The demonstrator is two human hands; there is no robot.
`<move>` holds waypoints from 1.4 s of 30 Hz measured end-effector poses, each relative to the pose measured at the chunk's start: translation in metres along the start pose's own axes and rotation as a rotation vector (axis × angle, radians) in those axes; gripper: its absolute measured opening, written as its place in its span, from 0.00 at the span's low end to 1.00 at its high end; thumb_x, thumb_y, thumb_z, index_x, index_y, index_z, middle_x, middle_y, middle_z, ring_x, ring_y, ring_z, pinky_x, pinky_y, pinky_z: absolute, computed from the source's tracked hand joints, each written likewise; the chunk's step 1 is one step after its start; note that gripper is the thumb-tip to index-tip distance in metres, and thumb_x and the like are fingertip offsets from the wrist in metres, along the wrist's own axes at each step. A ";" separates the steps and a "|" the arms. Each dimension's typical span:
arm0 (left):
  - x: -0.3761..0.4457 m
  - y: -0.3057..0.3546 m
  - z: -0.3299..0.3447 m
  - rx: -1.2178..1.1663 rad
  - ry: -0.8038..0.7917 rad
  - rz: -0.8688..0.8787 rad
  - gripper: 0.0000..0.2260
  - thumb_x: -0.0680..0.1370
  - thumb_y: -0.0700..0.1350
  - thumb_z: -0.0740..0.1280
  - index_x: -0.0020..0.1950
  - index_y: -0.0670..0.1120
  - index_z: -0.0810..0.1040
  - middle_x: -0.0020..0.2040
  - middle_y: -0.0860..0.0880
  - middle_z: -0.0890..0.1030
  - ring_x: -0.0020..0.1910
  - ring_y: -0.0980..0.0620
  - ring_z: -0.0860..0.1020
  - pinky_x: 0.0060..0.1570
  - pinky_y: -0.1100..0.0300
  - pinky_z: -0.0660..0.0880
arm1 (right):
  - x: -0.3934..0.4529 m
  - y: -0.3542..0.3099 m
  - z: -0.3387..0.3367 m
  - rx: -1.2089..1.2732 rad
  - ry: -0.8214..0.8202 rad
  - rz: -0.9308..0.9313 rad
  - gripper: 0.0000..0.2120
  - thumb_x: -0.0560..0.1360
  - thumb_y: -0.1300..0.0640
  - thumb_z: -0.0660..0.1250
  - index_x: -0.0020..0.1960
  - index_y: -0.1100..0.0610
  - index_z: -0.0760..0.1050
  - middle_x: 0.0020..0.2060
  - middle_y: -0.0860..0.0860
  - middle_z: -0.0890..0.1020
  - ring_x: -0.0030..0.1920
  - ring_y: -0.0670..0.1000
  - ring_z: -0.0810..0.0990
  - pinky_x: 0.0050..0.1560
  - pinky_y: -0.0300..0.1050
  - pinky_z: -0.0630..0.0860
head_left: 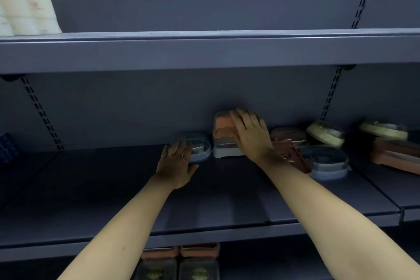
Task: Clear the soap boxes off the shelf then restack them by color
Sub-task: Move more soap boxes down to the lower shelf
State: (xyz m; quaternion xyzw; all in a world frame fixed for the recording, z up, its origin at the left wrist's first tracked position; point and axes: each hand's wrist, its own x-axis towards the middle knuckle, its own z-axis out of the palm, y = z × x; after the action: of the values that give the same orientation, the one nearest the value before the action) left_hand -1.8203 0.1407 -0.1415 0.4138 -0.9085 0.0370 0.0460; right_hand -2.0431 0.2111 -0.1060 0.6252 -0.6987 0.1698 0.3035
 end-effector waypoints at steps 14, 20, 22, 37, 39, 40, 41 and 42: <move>0.015 -0.001 -0.002 0.046 -0.004 0.024 0.30 0.81 0.58 0.53 0.77 0.46 0.48 0.78 0.46 0.46 0.76 0.47 0.45 0.74 0.48 0.45 | -0.017 0.007 0.012 0.204 -0.174 -0.039 0.27 0.70 0.58 0.71 0.67 0.61 0.70 0.63 0.59 0.74 0.61 0.63 0.74 0.64 0.59 0.68; 0.036 -0.006 -0.010 0.053 0.007 0.029 0.36 0.78 0.59 0.59 0.77 0.45 0.46 0.78 0.44 0.46 0.76 0.44 0.46 0.74 0.48 0.47 | 0.003 0.013 0.007 0.056 -0.340 -0.026 0.39 0.73 0.39 0.65 0.77 0.53 0.52 0.76 0.56 0.54 0.74 0.58 0.54 0.73 0.58 0.49; 0.042 -0.004 -0.011 0.043 0.001 0.031 0.38 0.77 0.60 0.61 0.77 0.44 0.45 0.78 0.43 0.45 0.76 0.44 0.47 0.75 0.49 0.46 | 0.008 0.011 0.006 0.000 -0.407 -0.019 0.43 0.73 0.37 0.63 0.77 0.51 0.45 0.76 0.55 0.48 0.76 0.57 0.48 0.73 0.58 0.46; 0.054 -0.007 0.000 0.035 0.022 0.062 0.42 0.69 0.66 0.67 0.75 0.48 0.56 0.72 0.45 0.61 0.71 0.44 0.59 0.72 0.48 0.52 | 0.006 -0.017 -0.003 -0.056 -0.521 0.119 0.40 0.73 0.49 0.69 0.76 0.55 0.50 0.75 0.61 0.53 0.74 0.60 0.55 0.72 0.53 0.55; 0.048 -0.011 -0.003 0.035 0.031 0.100 0.43 0.67 0.68 0.68 0.74 0.48 0.58 0.70 0.45 0.63 0.69 0.44 0.62 0.70 0.49 0.55 | 0.002 -0.022 -0.005 -0.042 -0.501 0.136 0.40 0.73 0.50 0.69 0.76 0.55 0.51 0.75 0.61 0.54 0.74 0.60 0.55 0.72 0.54 0.55; 0.044 -0.013 -0.005 0.010 0.020 0.115 0.44 0.66 0.69 0.68 0.74 0.49 0.58 0.69 0.45 0.63 0.68 0.44 0.62 0.69 0.49 0.56 | -0.002 -0.024 -0.006 -0.037 -0.485 0.139 0.39 0.73 0.50 0.69 0.76 0.55 0.51 0.75 0.61 0.54 0.74 0.60 0.55 0.72 0.54 0.54; 0.039 -0.016 -0.006 -0.019 0.000 0.130 0.45 0.65 0.69 0.68 0.75 0.49 0.58 0.69 0.45 0.62 0.68 0.44 0.62 0.68 0.50 0.57 | -0.007 -0.027 -0.006 -0.035 -0.471 0.140 0.39 0.73 0.51 0.69 0.76 0.55 0.51 0.75 0.61 0.54 0.74 0.60 0.54 0.72 0.54 0.53; 0.034 -0.019 -0.007 -0.038 -0.014 0.146 0.46 0.65 0.70 0.68 0.75 0.49 0.58 0.70 0.46 0.61 0.69 0.44 0.62 0.68 0.50 0.57 | -0.011 -0.030 -0.007 -0.038 -0.462 0.138 0.40 0.73 0.50 0.69 0.76 0.55 0.51 0.75 0.61 0.54 0.74 0.59 0.54 0.72 0.54 0.52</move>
State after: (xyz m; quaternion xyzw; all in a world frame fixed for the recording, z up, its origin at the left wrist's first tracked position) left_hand -1.8278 0.1040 -0.1305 0.3458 -0.9370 0.0202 0.0446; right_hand -2.0118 0.2191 -0.1127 0.5924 -0.7937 0.0294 0.1352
